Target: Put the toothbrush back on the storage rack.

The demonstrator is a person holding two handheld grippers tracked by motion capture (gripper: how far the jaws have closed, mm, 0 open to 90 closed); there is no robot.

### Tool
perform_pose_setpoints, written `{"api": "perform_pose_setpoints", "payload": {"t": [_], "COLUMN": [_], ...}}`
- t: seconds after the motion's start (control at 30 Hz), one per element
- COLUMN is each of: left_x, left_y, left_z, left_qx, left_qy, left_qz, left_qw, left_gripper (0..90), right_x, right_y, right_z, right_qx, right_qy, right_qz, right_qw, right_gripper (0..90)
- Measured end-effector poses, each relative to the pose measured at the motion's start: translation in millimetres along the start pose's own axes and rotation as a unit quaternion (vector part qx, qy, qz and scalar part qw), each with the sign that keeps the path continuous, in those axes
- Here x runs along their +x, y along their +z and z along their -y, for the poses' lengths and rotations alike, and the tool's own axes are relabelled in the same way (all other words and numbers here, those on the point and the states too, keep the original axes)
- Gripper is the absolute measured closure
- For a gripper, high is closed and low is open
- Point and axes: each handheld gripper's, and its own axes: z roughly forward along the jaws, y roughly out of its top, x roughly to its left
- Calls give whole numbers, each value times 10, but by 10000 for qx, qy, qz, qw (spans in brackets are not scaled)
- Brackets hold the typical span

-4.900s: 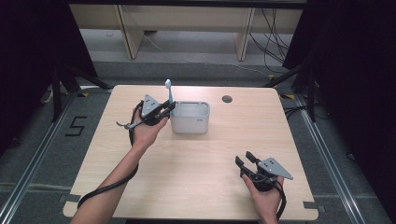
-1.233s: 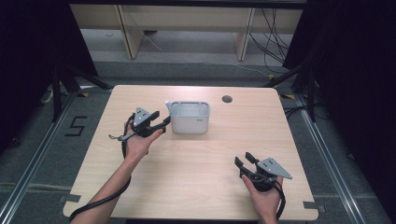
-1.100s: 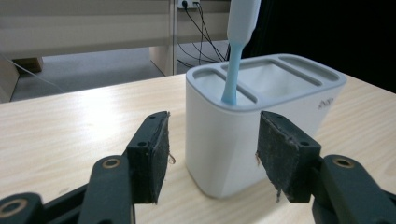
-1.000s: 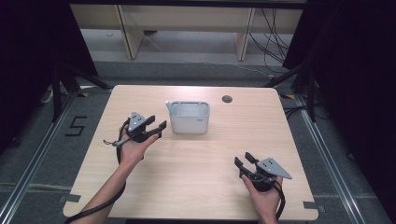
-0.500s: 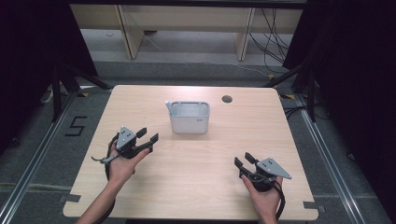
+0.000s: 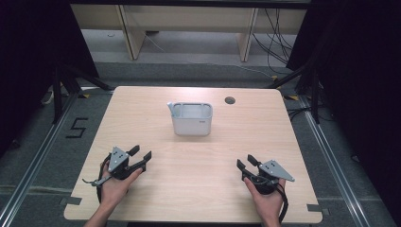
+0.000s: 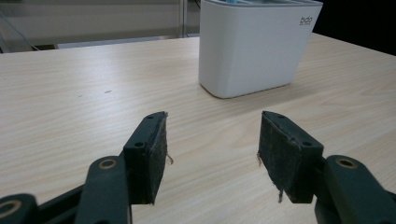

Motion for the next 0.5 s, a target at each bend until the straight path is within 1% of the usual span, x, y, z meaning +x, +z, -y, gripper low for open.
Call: {"api": "perform_pose_setpoints", "payload": {"t": [0.03,0.07,0.1,0.13,0.2,0.23,0.27,0.3,0.33,0.37,0.4,0.43,0.47,0.5], "left_x": [3,4,-1,0,3,1,4,6,-4,-13,-22,-28,-29,-31], "left_y": [-10,-25,-42,-49,-53,-72,-76,-73,-87,-97,-99,-101,-101,-101], "left_z": [23,45,67,86,93,92,94,100,102,103,105,104,103,104], "left_qx": [-29,-26,12,32,-99,-45,-96,-179,-171,-169,-184,-170,-168,-175], "left_qy": [-3,1,-14,1,3,-23,-19,-35,-57,-27,7,36,59,40], "left_qz": [-25,-67,-147,-164,-129,-159,-155,-133,-190,-226,-226,-233,-247,-261], "left_qw": [10000,10000,9999,9999,9999,9999,9998,9997,9997,9996,9996,9996,9995,9995], "left_gripper": [417,418,423,423,424,422,422,420,418,417,416,415,415,415], "right_x": [-3,-2,2,2,9,11,8,10,10,6,-6,0,-12,-14], "right_y": [6,6,22,22,16,14,11,11,8,6,6,6,5,7], "right_z": [3,4,10,10,8,6,6,7,8,8,8,11,12,14], "right_qx": [-52,-35,-95,-95,-74,-40,-38,-30,-29,-27,-35,-11,-20,-12], "right_qy": [-23,-25,3,3,27,28,-16,-5,-9,-28,-98,-32,-97,-88], "right_qz": [-20,-19,-76,-76,-99,-115,-101,-122,-121,-131,-103,-105,-95,-100], "right_qw": [10000,10000,9999,9999,9999,9999,9999,9999,9999,9999,9999,9999,9999,9999], "right_gripper": [496,496,496,496,496,496,496,496,496,496,496,496,497,496]}}
